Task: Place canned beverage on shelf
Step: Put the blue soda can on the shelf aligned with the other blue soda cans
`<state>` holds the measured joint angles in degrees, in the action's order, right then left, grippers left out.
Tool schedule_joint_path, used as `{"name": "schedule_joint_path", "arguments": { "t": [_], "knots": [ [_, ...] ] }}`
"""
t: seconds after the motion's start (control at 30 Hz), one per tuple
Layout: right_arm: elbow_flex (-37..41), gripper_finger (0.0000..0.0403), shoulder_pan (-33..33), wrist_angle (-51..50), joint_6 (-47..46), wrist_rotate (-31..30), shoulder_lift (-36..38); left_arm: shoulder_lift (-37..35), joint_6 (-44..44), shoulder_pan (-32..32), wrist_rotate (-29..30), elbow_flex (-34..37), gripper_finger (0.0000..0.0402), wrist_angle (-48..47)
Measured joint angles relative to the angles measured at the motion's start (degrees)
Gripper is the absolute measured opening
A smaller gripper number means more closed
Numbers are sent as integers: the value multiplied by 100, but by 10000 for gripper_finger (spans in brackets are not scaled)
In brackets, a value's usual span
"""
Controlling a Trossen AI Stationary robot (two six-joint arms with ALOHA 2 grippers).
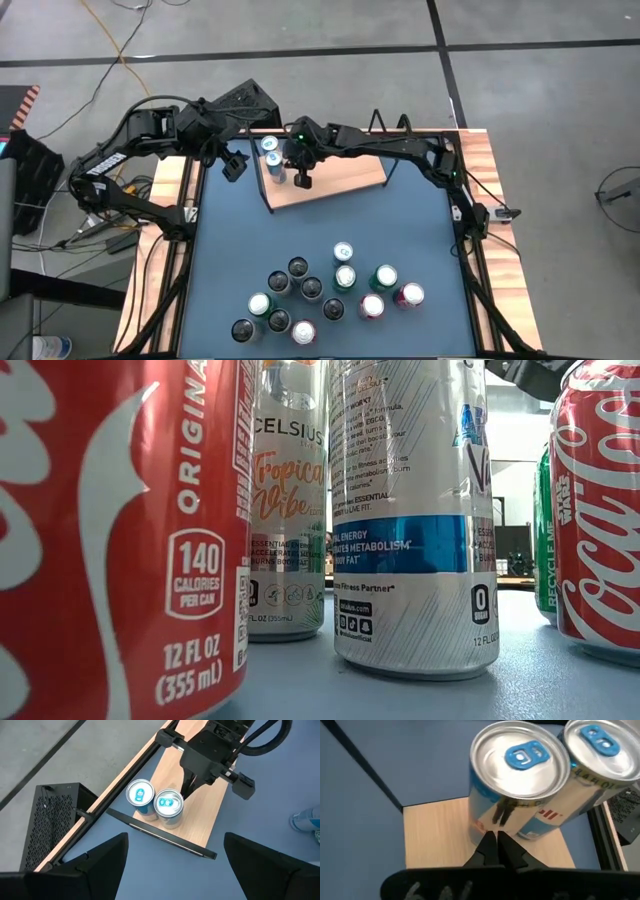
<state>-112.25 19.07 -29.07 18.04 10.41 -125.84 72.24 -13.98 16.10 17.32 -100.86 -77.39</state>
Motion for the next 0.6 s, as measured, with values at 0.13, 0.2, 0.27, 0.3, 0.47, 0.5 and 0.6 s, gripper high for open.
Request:
{"name": "schedule_joint_path", "arguments": {
  "t": [0.13,0.2,0.27,0.3,0.47,0.5,0.6],
  "knots": [
    [-32,0,0,-260,-1,-27,240,0,0,0,-20,0,316,-4],
    [-123,0,3,-616,3,-31,454,0,37,-2,-73,0,316,-1],
    [-264,0,4,-928,2,-26,712,-1,182,-2,-254,0,316,39],
    [-326,0,4,-1181,-2,-26,856,1,257,-2,-373,0,316,84],
    [-573,0,-82,-2126,0,-22,1595,90,390,-4,-1008,0,316,169],
    [-597,0,-122,-2198,5,-18,1768,113,399,-4,-1092,5,316,126],
    [-599,8,-245,-2589,147,-17,2367,232,595,-59,-1366,7,316,-6]
  ]
}}
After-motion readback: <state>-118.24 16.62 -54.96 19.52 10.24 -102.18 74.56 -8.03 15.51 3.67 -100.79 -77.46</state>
